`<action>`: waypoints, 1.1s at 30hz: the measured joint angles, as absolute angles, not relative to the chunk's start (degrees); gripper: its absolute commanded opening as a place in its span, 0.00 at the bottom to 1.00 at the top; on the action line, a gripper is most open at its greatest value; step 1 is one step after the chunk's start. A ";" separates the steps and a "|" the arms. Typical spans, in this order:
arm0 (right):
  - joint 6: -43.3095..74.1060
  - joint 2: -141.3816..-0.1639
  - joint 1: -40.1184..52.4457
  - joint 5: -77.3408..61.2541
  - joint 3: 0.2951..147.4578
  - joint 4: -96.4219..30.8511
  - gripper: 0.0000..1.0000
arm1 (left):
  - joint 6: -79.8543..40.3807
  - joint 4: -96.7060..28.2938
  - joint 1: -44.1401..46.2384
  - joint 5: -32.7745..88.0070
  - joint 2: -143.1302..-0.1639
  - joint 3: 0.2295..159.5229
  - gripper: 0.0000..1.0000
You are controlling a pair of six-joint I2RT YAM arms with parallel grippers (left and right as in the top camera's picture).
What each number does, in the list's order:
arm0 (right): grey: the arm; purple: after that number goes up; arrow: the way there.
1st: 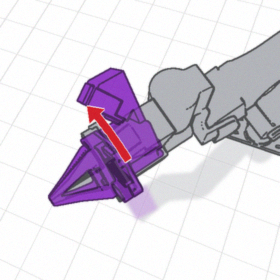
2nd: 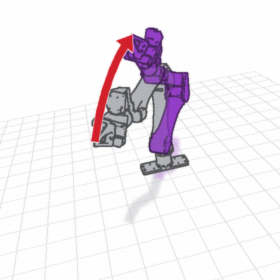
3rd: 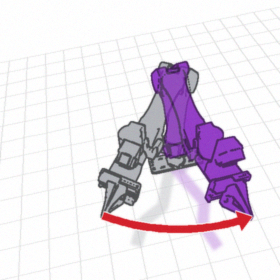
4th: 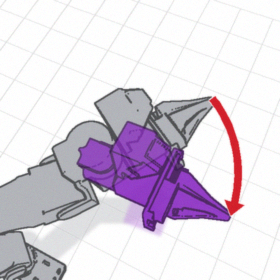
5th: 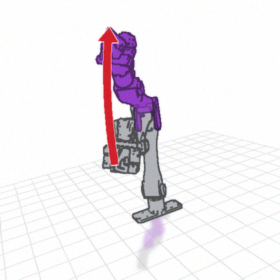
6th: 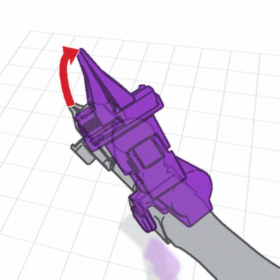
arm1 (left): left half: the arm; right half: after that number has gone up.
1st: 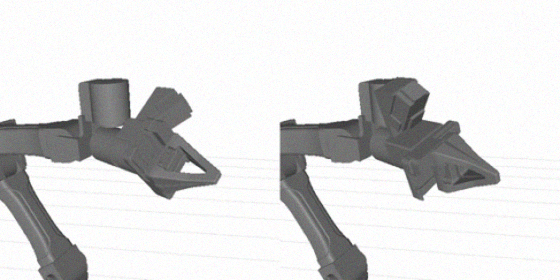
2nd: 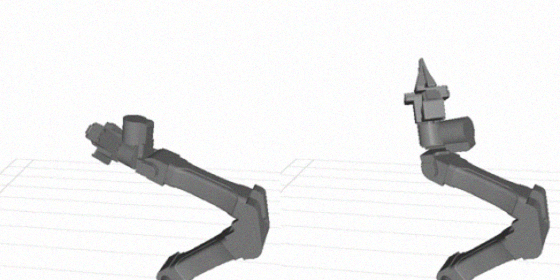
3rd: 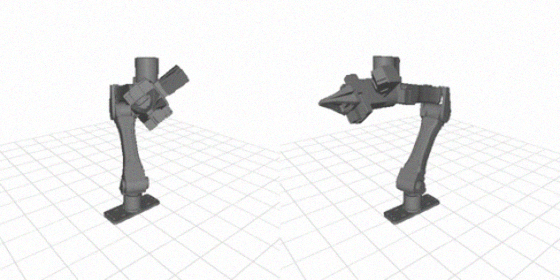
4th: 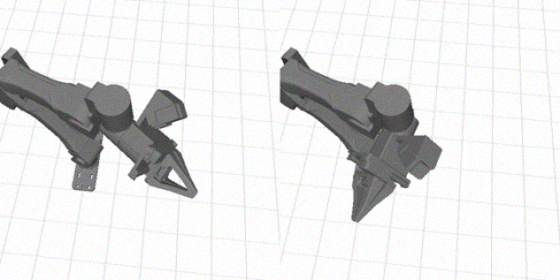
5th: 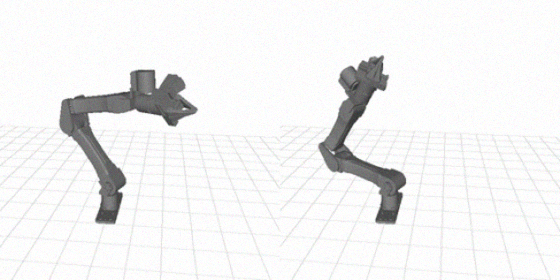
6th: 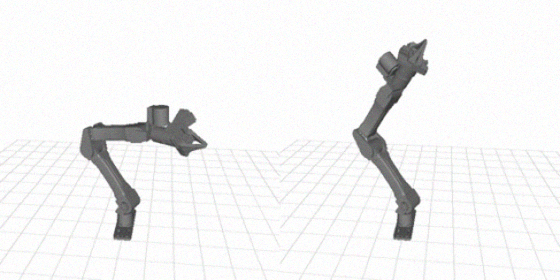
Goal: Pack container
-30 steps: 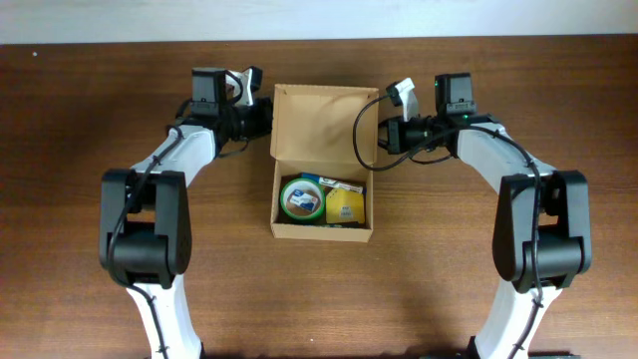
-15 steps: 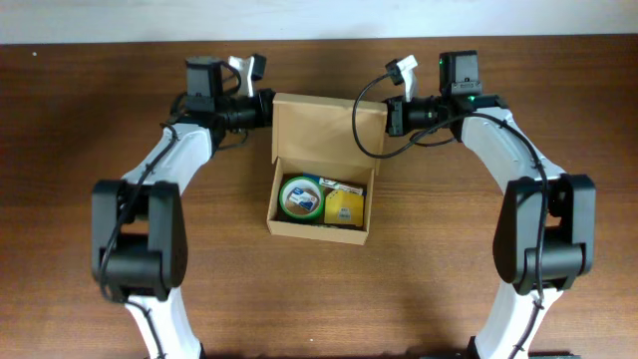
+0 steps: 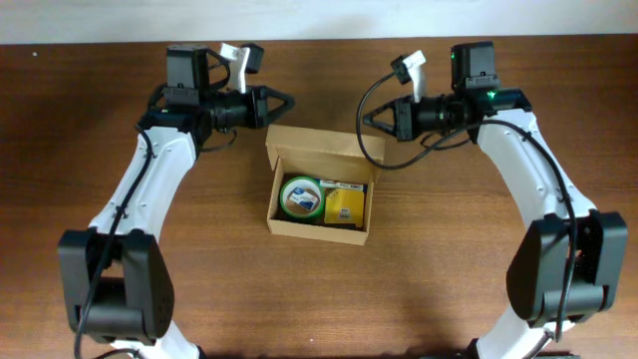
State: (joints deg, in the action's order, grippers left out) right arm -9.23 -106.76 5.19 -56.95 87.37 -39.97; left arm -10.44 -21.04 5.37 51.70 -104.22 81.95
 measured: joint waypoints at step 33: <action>-18.68 -99.98 9.96 -36.80 87.59 -69.36 0.04 | 1.10 -54.68 9.41 28.36 -92.64 82.11 0.02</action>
State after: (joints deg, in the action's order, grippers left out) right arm -18.68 -99.98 9.96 -36.80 87.59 -69.36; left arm 1.10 -54.68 9.41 28.36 -92.64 82.11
